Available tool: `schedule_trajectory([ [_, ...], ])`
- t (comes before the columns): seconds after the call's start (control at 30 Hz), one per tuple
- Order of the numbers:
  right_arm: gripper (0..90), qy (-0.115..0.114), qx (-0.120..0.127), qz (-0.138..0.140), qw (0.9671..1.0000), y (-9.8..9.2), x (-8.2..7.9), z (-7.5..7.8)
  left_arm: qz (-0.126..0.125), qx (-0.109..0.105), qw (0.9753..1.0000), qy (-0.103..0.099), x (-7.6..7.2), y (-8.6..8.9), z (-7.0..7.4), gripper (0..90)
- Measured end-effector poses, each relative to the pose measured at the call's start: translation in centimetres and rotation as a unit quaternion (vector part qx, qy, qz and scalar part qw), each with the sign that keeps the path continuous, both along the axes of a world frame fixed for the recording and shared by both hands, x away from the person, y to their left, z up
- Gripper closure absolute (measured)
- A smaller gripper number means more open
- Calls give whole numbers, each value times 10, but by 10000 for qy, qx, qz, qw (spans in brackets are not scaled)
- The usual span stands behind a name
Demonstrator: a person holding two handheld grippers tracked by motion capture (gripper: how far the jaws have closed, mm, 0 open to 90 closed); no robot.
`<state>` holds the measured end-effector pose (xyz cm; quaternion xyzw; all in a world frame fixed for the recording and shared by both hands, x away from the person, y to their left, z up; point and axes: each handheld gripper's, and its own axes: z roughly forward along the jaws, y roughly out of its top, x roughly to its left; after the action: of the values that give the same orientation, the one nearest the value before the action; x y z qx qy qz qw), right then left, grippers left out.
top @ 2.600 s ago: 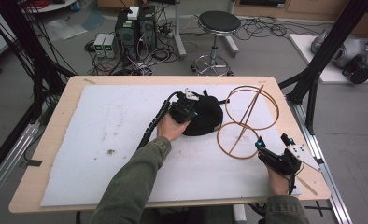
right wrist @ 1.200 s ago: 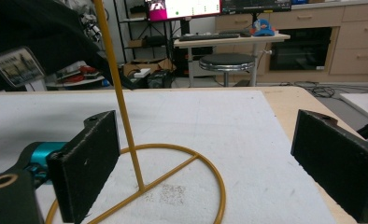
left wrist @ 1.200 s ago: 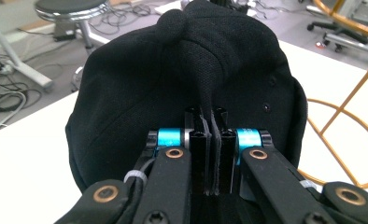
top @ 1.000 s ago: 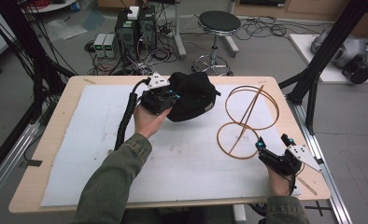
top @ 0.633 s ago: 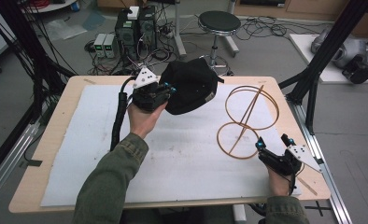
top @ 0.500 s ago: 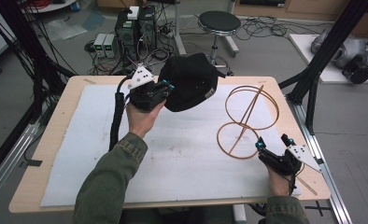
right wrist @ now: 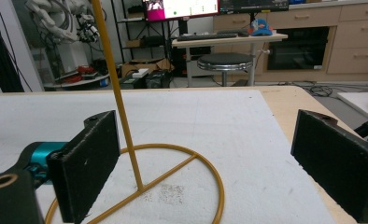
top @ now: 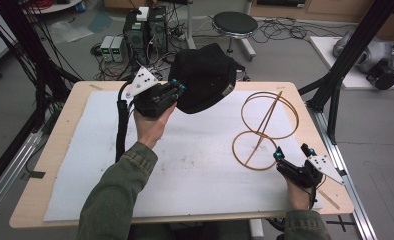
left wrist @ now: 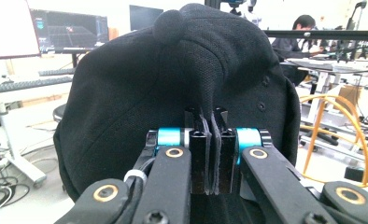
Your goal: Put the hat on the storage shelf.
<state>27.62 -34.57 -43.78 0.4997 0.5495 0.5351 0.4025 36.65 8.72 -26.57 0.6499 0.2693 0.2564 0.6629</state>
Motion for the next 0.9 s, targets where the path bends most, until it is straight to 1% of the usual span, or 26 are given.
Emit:
schedule_trajectory([
  [0.13, 73, -7, -5, 2, 10000, 0, 0, 0, -109, 19, 9999, -49, -2, -6, 4, 876],
  [0.3, 73, -14, -10, 2, 10000, 0, 0, 0, -299, -34, 9995, -61, 0, -15, 9, 876],
  [0.4, 73, 5, 8, 1, 10000, 1, 0, 0, -369, -126, 9992, -83, 1, -19, 11, 876],
  [0.6, 73, -16, -19, 3, 10000, 1, 0, 0, -498, -141, 9986, -81, 4, -27, 13, 876],
  [0.77, 73, -22, -43, 5, 10000, 1, 1, 0, -674, -234, 9974, -76, 6, -36, 16, 876],
  [0.9, 73, -23, -7, 2, 10000, 1, 0, 0, -857, -228, 9960, -91, 7, -52, 18, 876],
])
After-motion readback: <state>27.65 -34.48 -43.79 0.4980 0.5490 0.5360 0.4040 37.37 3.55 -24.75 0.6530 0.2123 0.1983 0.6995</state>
